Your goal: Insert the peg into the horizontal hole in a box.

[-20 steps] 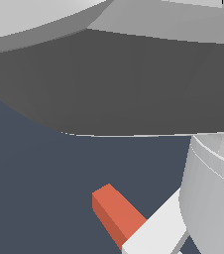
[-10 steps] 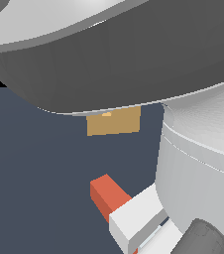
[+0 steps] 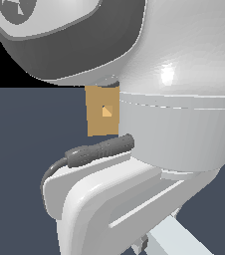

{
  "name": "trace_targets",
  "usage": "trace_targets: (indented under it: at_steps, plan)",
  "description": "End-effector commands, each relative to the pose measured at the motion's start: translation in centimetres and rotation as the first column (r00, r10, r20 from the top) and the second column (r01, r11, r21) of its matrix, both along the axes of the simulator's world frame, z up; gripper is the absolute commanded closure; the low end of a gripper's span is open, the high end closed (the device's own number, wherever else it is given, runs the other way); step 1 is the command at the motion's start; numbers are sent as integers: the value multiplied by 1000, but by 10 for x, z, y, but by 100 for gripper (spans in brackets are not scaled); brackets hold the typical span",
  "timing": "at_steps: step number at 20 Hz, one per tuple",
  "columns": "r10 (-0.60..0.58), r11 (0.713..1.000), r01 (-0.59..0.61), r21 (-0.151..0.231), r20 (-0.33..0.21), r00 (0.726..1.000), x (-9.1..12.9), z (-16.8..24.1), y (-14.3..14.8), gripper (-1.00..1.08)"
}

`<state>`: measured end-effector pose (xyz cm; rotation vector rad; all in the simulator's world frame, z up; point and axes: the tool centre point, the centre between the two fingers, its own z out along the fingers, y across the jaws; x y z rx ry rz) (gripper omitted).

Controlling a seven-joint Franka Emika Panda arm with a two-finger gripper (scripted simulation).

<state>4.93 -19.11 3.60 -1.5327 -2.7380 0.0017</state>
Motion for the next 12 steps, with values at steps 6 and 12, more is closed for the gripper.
trace_targets:
  at_steps: [6, 12]
  plan:
    - [-98, 995, 98, 0, 4, 995, -19, 20, 61, 108]
    - [-180, 984, 180, 0, 4, 984, -31, 34, 113, 108]
